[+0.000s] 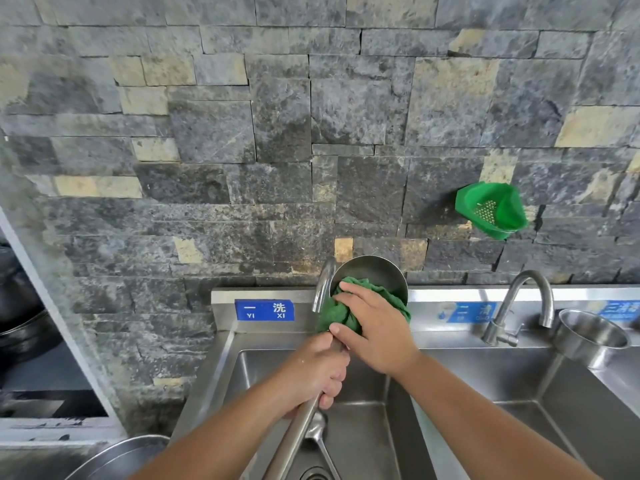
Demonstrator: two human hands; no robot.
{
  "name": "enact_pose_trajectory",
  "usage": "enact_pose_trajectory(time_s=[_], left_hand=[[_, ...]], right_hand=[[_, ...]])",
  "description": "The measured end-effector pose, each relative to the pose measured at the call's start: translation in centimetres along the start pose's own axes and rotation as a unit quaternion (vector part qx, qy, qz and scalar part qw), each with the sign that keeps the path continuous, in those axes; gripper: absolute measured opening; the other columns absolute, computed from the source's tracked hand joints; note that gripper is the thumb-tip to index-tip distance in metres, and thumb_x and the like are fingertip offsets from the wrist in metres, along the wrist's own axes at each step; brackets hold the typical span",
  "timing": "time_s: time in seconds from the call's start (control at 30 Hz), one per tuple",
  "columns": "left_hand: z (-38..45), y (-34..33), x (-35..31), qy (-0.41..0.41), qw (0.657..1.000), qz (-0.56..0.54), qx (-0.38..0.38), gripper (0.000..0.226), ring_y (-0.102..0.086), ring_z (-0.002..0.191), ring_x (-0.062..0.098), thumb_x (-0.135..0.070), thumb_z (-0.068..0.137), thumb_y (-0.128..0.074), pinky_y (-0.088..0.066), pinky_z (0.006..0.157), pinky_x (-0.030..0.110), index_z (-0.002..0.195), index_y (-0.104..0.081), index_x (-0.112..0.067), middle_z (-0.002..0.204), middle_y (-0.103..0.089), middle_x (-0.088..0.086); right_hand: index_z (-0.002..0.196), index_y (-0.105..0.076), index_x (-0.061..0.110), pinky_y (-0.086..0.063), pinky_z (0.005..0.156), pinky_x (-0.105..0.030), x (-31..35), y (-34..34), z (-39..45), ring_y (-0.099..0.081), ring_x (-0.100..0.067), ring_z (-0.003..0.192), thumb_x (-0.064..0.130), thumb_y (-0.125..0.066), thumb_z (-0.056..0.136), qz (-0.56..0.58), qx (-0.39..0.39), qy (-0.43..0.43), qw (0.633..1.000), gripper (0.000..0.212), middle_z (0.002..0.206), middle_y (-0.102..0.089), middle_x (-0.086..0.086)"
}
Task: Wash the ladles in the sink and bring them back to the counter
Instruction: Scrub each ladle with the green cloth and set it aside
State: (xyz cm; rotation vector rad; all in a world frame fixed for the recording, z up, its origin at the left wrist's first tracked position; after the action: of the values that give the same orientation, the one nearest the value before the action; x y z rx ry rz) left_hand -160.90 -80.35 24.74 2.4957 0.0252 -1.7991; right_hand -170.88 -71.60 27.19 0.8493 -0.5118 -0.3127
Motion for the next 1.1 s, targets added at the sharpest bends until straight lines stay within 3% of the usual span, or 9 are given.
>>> enact_pose_trajectory(time_s=[0.13, 0.4, 0.53, 0.67, 0.83, 0.97, 1.03, 1.1], left_hand=[[0.4, 0.3, 0.2, 0.0, 1.0, 0.02, 0.006, 0.006, -0.028, 0.043, 0.007, -0.014, 0.092, -0.042, -0.024, 0.037, 0.018, 0.094, -0.043, -0.019, 0.061, -0.038, -0.005], [1.4, 0.5, 0.3, 0.007, 0.999, 0.039, 0.019, 0.016, -0.027, 0.043, 0.009, -0.007, 0.09, -0.039, -0.023, 0.04, 0.019, 0.101, -0.046, -0.016, 0.059, -0.038, -0.004], [2.1, 0.4, 0.8, 0.016, 0.999, 0.046, 0.022, 0.013, -0.027, 0.042, 0.009, -0.008, 0.091, -0.039, -0.023, 0.039, 0.02, 0.1, -0.045, -0.016, 0.057, -0.038, -0.005], [2.9, 1.1, 1.6, 0.038, 0.998, 0.049, -0.002, 0.014, -0.027, 0.042, 0.008, -0.013, 0.094, -0.043, -0.022, 0.039, 0.02, 0.107, -0.048, -0.017, 0.057, -0.039, -0.006], [3.1, 2.1, 2.4, 0.011, 0.998, 0.065, -0.014, 0.009, -0.026, 0.042, 0.007, -0.021, 0.097, -0.048, -0.025, 0.04, 0.021, 0.105, -0.05, -0.017, 0.059, -0.04, -0.006], [3.2, 2.0, 3.6, -0.028, 0.995, 0.094, -0.021, 0.011, -0.031, 0.044, 0.011, -0.025, 0.096, -0.054, -0.027, 0.044, 0.027, 0.097, -0.051, -0.015, 0.059, -0.044, -0.004], [3.5, 1.6, 4.5, -0.033, 0.992, 0.12, -0.026, 0.01, -0.032, 0.043, 0.011, -0.02, 0.098, -0.053, -0.027, 0.045, 0.028, 0.099, -0.05, -0.011, 0.057, -0.044, -0.004], [3.6, 1.0, 5.7, -0.03, 0.989, 0.139, -0.028, 0.004, -0.034, 0.041, 0.01, -0.014, 0.098, -0.052, -0.028, 0.043, 0.026, 0.1, -0.05, -0.011, 0.06, -0.043, 0.002]], right_hand=[[0.123, -0.063, 0.028, -0.037, 0.097, -0.027, -0.8, -0.3, -0.2, -0.052, -0.016, 0.113, 0.06, -0.051, 0.08, 0.046, 0.017, -0.012, 0.999, 0.055, 0.136, -0.052, 0.015], [0.109, -0.071, 0.02, -0.044, 0.091, -0.025, -2.6, 0.8, -0.8, -0.061, -0.01, 0.1, 0.047, -0.059, 0.078, 0.091, 0.002, 0.01, 0.996, 0.043, 0.112, -0.066, 0.009], [0.101, -0.069, 0.024, -0.05, 0.079, -0.026, -4.0, 0.2, -2.0, -0.064, -0.014, 0.089, 0.041, -0.062, 0.075, 0.04, 0.042, 0.025, 0.998, 0.032, 0.098, -0.07, 0.01], [0.099, -0.068, 0.033, -0.053, 0.068, -0.029, -6.7, -1.5, -5.0, -0.064, -0.017, 0.087, 0.045, -0.056, 0.07, -0.092, 0.102, 0.039, 0.99, 0.033, 0.094, -0.069, 0.015], [0.114, -0.064, 0.034, -0.053, 0.077, -0.033, -13.7, -3.6, -10.5, -0.06, -0.018, 0.104, 0.046, -0.056, 0.08, -0.102, 0.117, -0.158, 0.975, 0.037, 0.111, -0.067, 0.014], [0.122, -0.063, 0.026, -0.048, 0.086, -0.032, -17.8, -6.1, -14.9, -0.054, -0.022, 0.114, 0.04, -0.063, 0.088, -0.082, 0.114, -0.25, 0.958, 0.037, 0.128, -0.06, 0.009], [0.129, -0.059, 0.024, -0.046, 0.095, -0.033, -19.6, -8.3, -17.3, -0.047, -0.025, 0.123, 0.038, -0.064, 0.089, -0.061, 0.138, -0.287, 0.946, 0.043, 0.138, -0.051, 0.004], [0.136, -0.052, 0.028, -0.042, 0.104, -0.039, -20.5, -11.4, -21.1, -0.035, -0.029, 0.133, 0.044, -0.061, 0.089, -0.061, 0.224, -0.33, 0.915, 0.05, 0.149, -0.037, -0.002]])
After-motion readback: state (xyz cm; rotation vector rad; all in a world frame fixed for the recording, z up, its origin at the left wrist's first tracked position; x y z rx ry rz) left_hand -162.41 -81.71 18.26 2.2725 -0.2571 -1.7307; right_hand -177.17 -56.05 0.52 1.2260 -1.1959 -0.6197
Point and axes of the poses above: each hand's wrist, its own z-axis towards the middle knuckle, its own y-axis out of the back of the hand, x = y × z, the point moved 5 cm from there along z, towards the middle knuckle
